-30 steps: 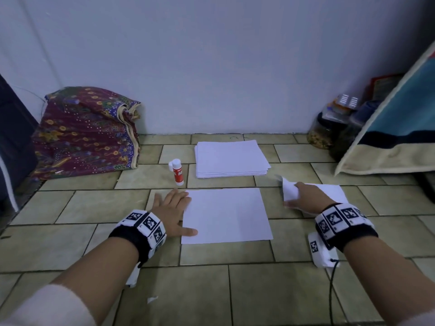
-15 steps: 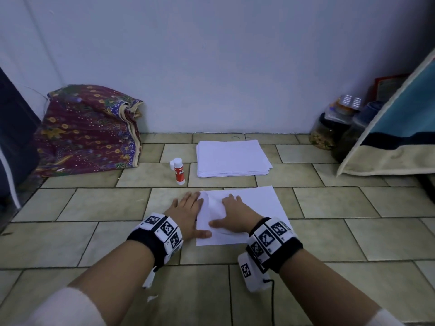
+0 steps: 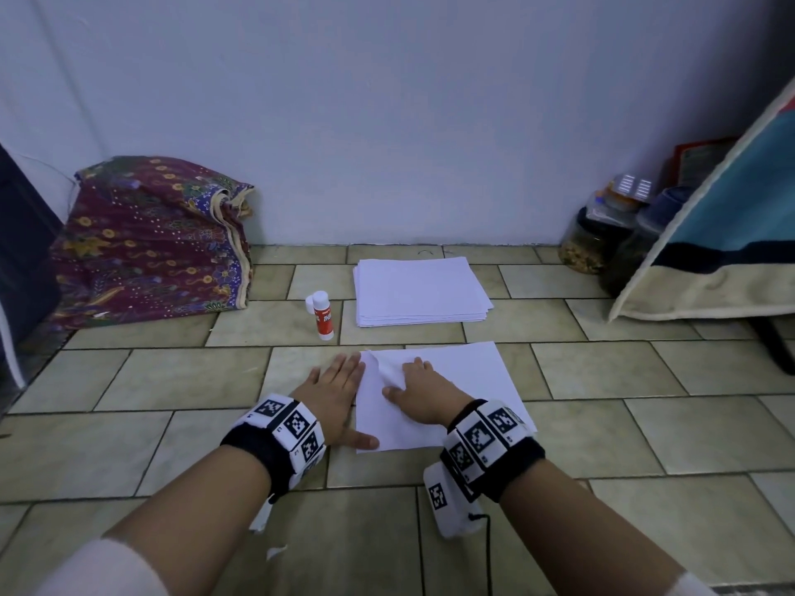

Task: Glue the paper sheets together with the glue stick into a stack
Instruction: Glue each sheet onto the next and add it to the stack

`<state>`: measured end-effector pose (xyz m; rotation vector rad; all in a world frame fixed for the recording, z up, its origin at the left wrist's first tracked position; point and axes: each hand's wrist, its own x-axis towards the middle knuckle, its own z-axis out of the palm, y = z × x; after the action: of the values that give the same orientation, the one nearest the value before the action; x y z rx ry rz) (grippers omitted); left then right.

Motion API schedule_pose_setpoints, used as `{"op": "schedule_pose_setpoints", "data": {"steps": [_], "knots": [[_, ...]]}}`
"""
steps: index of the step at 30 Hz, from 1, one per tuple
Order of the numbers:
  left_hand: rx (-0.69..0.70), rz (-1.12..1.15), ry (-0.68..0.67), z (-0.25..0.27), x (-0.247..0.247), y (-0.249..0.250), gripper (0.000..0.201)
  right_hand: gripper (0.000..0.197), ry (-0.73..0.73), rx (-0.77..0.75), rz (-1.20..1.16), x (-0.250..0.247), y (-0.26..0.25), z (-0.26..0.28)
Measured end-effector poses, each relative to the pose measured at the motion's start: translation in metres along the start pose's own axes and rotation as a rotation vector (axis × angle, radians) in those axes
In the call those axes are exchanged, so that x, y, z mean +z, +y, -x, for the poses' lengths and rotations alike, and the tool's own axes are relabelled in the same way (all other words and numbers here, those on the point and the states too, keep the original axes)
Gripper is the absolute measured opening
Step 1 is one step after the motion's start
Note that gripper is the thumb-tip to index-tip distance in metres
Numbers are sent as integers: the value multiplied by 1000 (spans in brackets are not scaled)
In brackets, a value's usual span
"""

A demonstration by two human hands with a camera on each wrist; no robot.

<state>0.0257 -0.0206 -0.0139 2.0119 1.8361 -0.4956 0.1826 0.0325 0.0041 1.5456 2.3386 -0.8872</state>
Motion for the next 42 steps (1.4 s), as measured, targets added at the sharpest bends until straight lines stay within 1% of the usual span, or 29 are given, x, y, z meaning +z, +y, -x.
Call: {"op": "schedule_pose_setpoints", "data": {"steps": [4,12,15,17,18,21,23,25,26,27,28,29,30,31,32,33,34,35,37,38,39,42], "knots": [[-6,-5,7,1,-1,2,116,53,-6,-31,-66,-9,4,7],[-10,-17,15,3,-2,3,116,49,-47,-60,23,-6,-2,14],[-6,-12,15,5,-4,3,115,49,-48,-55,-43,-15,-1,18],[-2,-4,11,5,-5,2,116,46,-27,-47,-218,-29,10,21],[-1,-5,8,5,-5,2,116,44,3,-42,-359,-36,19,23],[-2,-20,-1,4,-5,1,116,37,159,39,-920,-60,48,30],[-3,-30,-1,4,-4,1,115,29,238,73,-1276,-78,65,38],[-4,-38,-3,4,-4,1,115,24,321,64,-1492,-97,79,49],[-4,-40,-9,3,-4,0,116,22,393,42,-1545,-106,84,54],[-5,-42,-14,3,-4,0,116,21,499,26,-1563,-113,89,58],[-6,-43,-18,3,-4,1,116,20,611,11,-1534,-120,92,63],[-6,-44,-20,3,-5,1,115,21,715,12,-1446,-125,94,66],[-5,-43,-20,4,-6,2,115,24,779,14,-1325,-128,92,70],[-5,-40,-20,4,-6,2,115,26,807,9,-1177,-128,87,72],[-5,-36,-21,5,-7,3,115,20,807,-2,-1029,-125,78,74],[-4,-31,-23,6,-8,4,115,13,786,-21,-893,-119,67,73],[-4,-28,-27,6,-9,4,115,14,723,-22,-760,-111,56,70],[-4,-26,-30,7,-9,5,115,16,625,-16,-620,-99,46,62],[-5,-26,-34,7,-10,5,115,45,402,-4,-365,-70,29,44],[-8,-25,-33,8,-10,6,115,53,331,-2,-286,-55,20,36],[-11,-22,-30,7,-10,6,115,55,290,-8,-247,-43,13,30],[-16,-7,-22,7,-8,5,116,55,212,15,-212,-18,-3,17]]}}
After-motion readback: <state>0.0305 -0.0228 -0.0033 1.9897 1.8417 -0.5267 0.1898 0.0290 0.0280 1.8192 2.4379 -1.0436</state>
